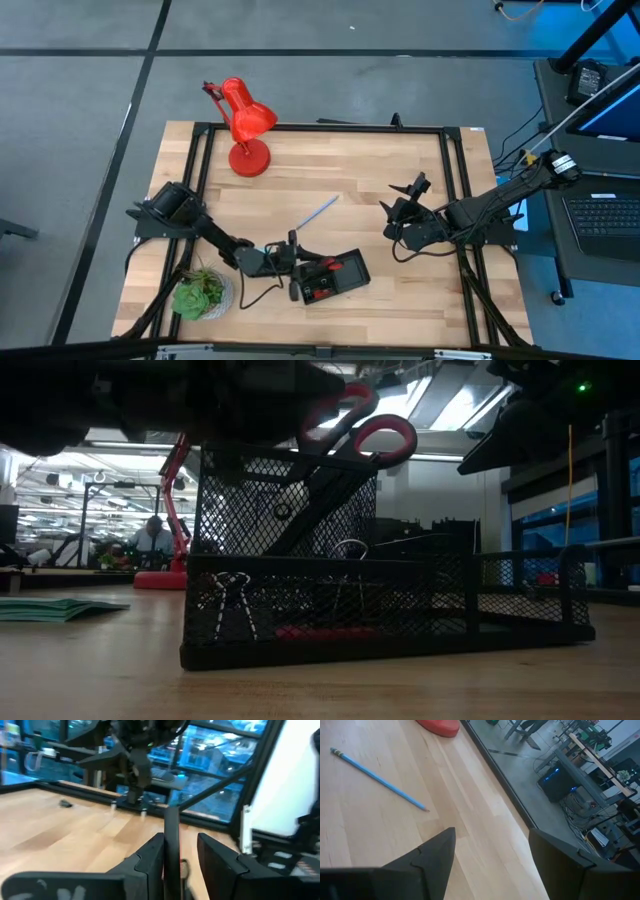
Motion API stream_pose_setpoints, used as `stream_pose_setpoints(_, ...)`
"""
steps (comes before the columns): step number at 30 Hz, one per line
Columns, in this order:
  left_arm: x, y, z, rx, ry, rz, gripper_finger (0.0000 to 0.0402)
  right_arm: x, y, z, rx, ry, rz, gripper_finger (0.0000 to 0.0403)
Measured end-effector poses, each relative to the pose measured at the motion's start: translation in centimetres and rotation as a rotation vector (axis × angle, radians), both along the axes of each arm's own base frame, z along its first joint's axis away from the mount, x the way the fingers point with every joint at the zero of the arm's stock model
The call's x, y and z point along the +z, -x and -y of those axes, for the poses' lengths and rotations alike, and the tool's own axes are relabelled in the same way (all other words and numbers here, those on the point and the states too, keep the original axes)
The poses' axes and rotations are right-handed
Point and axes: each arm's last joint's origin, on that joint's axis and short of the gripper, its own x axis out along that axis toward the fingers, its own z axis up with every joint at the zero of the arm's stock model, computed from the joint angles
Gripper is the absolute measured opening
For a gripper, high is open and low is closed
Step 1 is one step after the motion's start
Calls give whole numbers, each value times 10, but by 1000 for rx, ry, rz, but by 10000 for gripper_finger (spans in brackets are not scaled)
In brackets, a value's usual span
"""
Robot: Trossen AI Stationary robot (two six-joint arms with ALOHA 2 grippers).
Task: Pick and place office supplies into organizer
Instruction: Put the black scissors into the black desk organizer, then put the blue pencil into the black desk organizer
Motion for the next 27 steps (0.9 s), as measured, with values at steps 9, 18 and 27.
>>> stream_pose_setpoints(9, 41, 9, -6, -25, 15, -18, 125, 0, 0, 0, 0, 0, -2, 255)
stream_pose_setpoints(18, 57, 29, -42, 136, 69, -331, 124, 0, 0, 0, 0, 0, -2, 255)
stream_pose_setpoints(27, 36, 33, -71, 271, 29, -565, 123, 0, 0, 0, 0, 1, -2, 255)
